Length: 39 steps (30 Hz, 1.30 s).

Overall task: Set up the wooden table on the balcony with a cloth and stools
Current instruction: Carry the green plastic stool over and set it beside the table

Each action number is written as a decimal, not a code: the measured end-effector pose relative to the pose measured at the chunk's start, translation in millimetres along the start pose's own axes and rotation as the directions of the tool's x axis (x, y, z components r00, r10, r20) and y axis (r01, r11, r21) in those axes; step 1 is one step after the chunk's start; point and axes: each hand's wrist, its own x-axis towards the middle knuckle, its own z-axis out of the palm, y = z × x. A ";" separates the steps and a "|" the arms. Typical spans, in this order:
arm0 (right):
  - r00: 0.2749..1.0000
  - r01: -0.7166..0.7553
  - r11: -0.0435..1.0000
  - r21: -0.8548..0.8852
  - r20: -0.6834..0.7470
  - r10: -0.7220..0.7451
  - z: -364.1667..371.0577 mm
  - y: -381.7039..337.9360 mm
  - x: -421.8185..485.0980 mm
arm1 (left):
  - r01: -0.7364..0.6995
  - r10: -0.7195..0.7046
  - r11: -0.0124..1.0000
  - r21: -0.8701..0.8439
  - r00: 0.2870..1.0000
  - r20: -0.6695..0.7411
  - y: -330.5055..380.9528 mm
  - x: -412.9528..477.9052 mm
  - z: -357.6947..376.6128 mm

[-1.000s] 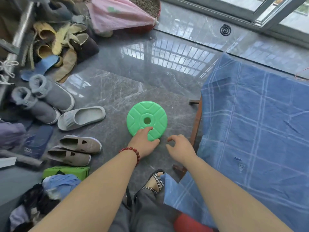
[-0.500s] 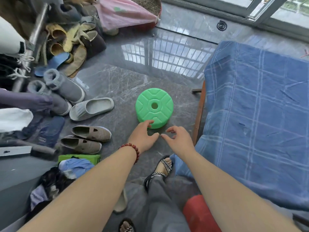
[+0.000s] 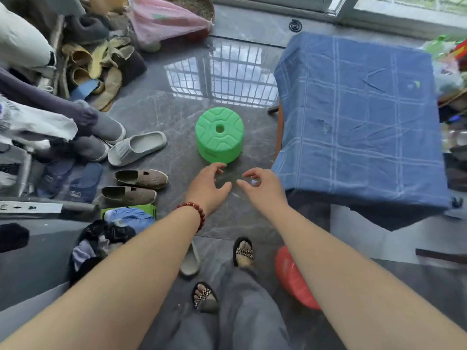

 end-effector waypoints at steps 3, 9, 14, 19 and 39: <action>0.998 -0.034 0.999 0.013 -0.060 0.035 -34.6 22.2 -26.3 | -0.036 0.036 0.999 -0.009 0.999 0.013 29.6 -22.1 21.1; 0.983 -0.062 0.997 0.036 -0.169 0.068 -90.1 79.8 -69.1 | -0.099 0.100 0.995 -0.023 0.994 0.049 82.4 -64.2 81.3; 0.989 -0.048 0.998 0.042 -0.140 0.054 -131.3 149.8 -106.2 | -0.113 0.113 0.994 -0.011 0.993 0.020 114.8 -107.1 149.6; 0.996 0.003 0.999 0.042 -0.085 0.001 -165.7 227.4 -143.7 | -0.086 0.085 0.995 -0.042 0.996 -0.033 143.1 -153.2 237.0; 0.998 -0.004 1.000 0.014 0.055 0.004 -70.9 421.9 -196.1 | -0.067 0.067 0.998 0.019 0.997 0.037 36.3 -214.6 416.7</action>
